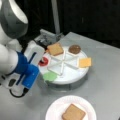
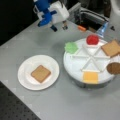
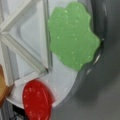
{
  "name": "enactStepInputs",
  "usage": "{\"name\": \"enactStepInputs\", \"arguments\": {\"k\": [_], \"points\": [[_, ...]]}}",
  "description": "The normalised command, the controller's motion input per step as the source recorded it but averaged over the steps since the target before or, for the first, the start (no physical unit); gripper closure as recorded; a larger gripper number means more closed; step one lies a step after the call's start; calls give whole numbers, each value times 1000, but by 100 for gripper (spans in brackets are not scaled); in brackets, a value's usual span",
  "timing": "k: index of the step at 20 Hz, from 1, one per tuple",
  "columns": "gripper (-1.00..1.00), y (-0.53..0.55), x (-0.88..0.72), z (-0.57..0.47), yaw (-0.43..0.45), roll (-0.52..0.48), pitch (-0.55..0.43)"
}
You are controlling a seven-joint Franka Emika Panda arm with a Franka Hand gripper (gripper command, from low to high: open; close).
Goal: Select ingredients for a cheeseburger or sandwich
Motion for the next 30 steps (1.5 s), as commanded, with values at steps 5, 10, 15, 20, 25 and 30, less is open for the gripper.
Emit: {"name": "enactStepInputs", "arguments": {"k": [5, 10, 15, 20, 25, 30], "points": [[-100, -253, 202, -137, 171, 536, 53], [-100, -315, 256, -126, 183, 564, 14], [-100, -331, 295, -136, 189, 521, 16], [-100, -342, 283, -195, 208, 543, -3], [-100, -305, 283, -228, 190, 538, -43], [-100, -226, 264, -195, 149, 515, -73]]}}
